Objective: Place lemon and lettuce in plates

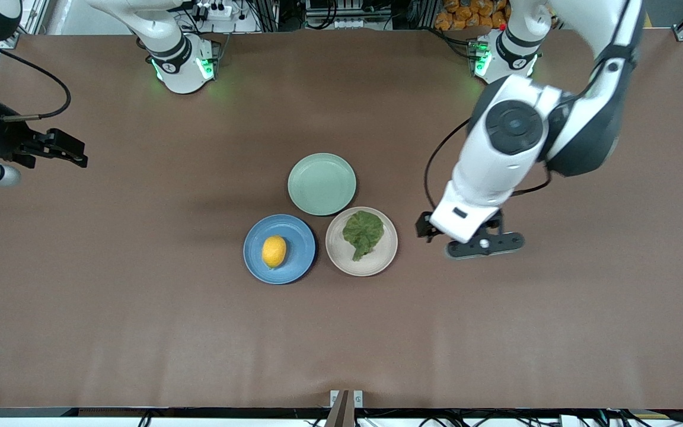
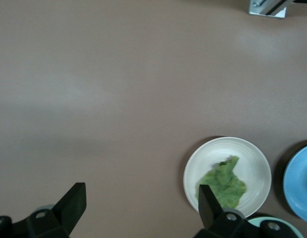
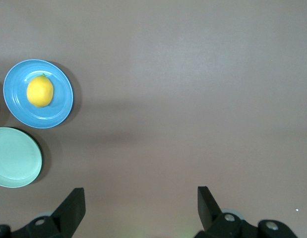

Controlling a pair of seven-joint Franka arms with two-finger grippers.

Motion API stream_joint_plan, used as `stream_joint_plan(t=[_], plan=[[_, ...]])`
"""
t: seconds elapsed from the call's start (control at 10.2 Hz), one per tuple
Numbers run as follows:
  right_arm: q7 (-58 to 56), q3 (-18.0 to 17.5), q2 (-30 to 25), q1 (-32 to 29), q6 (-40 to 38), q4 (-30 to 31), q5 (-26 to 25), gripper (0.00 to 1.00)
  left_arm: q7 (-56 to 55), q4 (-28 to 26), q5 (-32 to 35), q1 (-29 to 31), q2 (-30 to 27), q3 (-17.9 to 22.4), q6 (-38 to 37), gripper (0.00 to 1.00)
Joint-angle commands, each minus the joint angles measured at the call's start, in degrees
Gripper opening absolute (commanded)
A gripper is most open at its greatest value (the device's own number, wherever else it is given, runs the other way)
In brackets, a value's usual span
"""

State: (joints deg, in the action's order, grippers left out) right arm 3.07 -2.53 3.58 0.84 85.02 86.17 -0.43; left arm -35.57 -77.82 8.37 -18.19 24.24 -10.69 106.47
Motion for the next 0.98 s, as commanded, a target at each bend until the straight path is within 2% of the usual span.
stream_joint_plan(t=[0.0, 0.39, 0.88], plan=[[-0.1, -1.2, -1.3, -1.0, 0.6, 1.4, -1.2, 1.00, 6.5, -2.2, -1.4, 3.8, -5.2, -0.4, -4.1, 1.00], [0.0, -1.2, -1.2, -0.9, 0.7, 1.4, -1.2, 1.00, 9.6, -2.3, -1.4, 9.4, -11.9, -0.4, -11.0, 1.00], [0.0, -1.2, -1.1, -0.8, 0.6, 1.4, -1.2, 1.00, 17.5, -3.2, -3.7, 15.5, -16.9, -0.4, -11.7, 1.00]])
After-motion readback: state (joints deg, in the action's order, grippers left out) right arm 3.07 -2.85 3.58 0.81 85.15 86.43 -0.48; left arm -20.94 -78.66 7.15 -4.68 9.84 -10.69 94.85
